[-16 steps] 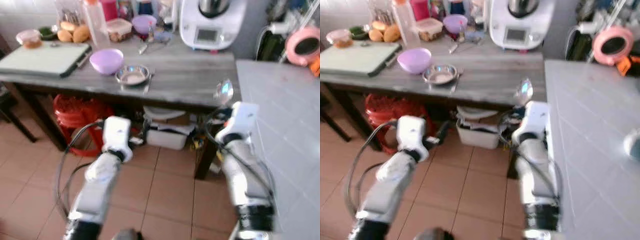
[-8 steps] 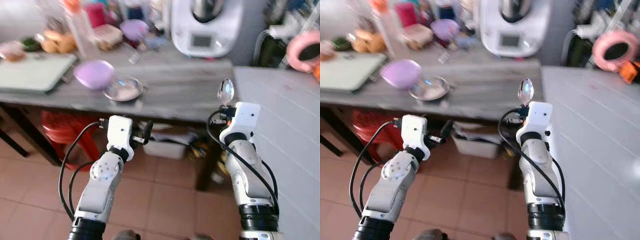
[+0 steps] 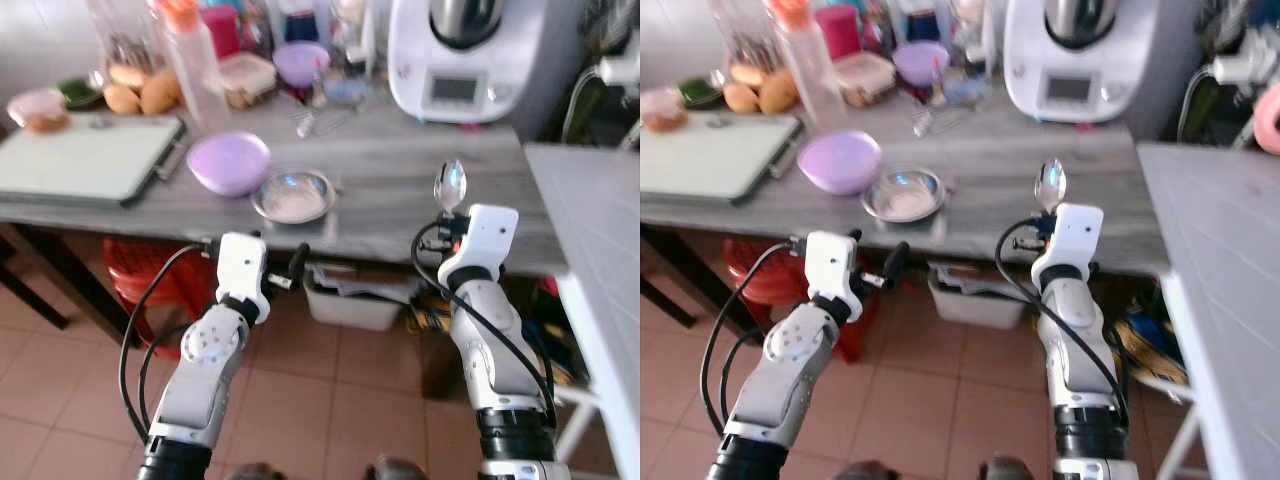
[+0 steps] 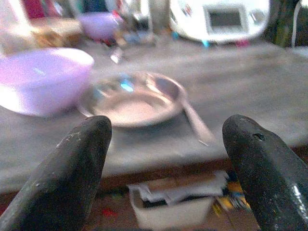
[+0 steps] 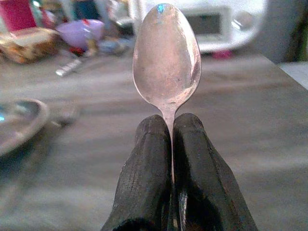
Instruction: Setting the table
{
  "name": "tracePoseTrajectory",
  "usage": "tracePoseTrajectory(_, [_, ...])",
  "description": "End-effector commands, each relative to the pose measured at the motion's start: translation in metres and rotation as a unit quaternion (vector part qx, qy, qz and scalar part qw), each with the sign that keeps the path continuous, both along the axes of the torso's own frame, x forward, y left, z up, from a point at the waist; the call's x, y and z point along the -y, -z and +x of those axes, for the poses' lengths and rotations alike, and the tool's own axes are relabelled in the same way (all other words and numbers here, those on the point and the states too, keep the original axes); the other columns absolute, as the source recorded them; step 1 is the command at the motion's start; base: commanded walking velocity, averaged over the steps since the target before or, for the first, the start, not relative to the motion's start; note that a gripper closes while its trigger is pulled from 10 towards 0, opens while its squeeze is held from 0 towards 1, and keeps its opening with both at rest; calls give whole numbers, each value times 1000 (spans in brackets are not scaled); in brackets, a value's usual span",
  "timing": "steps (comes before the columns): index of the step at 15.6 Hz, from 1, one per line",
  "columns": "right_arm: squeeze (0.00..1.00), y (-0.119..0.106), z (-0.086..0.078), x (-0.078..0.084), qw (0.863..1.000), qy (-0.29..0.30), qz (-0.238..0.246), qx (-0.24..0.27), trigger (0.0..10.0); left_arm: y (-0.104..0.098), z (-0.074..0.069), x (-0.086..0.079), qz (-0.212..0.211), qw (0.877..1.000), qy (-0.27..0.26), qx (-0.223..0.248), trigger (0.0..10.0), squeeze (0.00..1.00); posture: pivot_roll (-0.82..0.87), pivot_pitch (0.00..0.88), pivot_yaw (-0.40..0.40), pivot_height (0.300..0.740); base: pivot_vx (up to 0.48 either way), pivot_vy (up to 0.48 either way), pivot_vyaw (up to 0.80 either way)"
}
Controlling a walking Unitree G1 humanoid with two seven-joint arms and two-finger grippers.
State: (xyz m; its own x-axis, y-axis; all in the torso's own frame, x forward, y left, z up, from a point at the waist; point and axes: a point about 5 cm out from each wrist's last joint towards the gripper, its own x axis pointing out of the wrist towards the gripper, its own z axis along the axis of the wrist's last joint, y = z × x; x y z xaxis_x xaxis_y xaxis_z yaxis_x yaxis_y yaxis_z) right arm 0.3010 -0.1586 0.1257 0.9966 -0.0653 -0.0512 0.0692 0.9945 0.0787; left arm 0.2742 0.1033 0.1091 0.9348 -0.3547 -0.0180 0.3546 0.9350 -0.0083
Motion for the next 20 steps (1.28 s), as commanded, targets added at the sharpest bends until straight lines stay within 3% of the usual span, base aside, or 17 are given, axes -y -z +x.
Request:
tracePoseTrajectory(1, [0, -7, 3, -11, 1000, -14, 6, 15, 10000, -2, 0, -11, 12, 1000, -15, 7, 10000, 0, -30, 0, 33, 740, 412, 0, 0])
tracePoseTrajectory(6, [0, -4, 2, -11, 1000, -9, 9, 7, 10000, -3, -1, -11, 1, 1000, -13, 9, 10000, 0, -31, 0, 32, 740, 49, 0, 0])
tracePoseTrajectory(15, [0, -4, 5, -13, 1000, -13, 8, 4, 10000, -3, -3, -11, -4, 1000, -12, 9, 10000, 0, -24, 0, 24, 740, 0, 0, -602])
tracePoseTrajectory(20, [0, -4, 5, -11, 1000, -8, 4, 4, 10000, -5, -5, -10, -10, 1000, 4, 14, 10000, 0, -25, 0, 28, 740, 122, 0, 0])
